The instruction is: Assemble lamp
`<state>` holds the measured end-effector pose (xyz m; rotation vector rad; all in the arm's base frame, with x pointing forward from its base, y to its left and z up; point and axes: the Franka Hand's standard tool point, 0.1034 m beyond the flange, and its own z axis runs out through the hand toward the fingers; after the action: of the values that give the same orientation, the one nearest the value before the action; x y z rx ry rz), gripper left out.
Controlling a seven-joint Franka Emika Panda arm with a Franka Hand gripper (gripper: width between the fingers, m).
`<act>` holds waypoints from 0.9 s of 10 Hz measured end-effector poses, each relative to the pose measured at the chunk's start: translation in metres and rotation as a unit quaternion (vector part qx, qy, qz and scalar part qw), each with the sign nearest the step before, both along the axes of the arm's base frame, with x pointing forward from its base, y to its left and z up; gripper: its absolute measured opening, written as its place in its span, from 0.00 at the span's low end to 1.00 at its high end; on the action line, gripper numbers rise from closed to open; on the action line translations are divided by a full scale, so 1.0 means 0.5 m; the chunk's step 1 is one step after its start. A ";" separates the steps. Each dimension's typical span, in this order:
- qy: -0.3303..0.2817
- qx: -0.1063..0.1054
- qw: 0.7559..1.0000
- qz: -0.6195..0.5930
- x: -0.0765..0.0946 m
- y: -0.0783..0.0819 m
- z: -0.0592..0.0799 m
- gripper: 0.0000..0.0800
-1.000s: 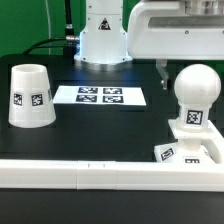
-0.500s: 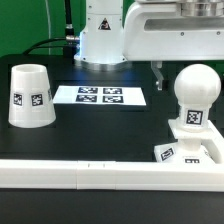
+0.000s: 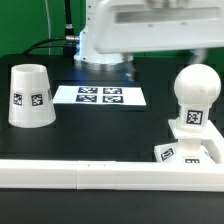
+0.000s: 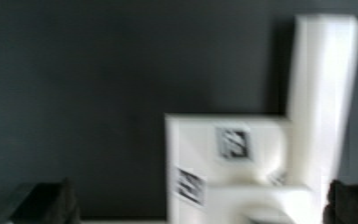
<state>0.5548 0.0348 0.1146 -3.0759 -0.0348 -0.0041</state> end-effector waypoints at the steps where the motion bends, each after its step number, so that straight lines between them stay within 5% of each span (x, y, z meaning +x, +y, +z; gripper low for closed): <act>1: 0.002 -0.001 1.000 0.012 -0.020 -0.042 -0.001 0.87; 3: 0.005 -0.002 1.000 0.008 -0.031 -0.094 -0.007 0.87; 7: 0.006 -0.002 1.000 0.012 -0.032 -0.087 -0.009 0.87; 9: 0.002 -0.007 0.997 0.073 -0.061 -0.126 -0.020 0.87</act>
Offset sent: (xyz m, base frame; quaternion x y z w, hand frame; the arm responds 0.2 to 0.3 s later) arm 0.0000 0.0000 0.0000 0.0000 0.0000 0.0000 1.0000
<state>0.5244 -0.0280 0.1045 -3.0789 -0.2593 0.0086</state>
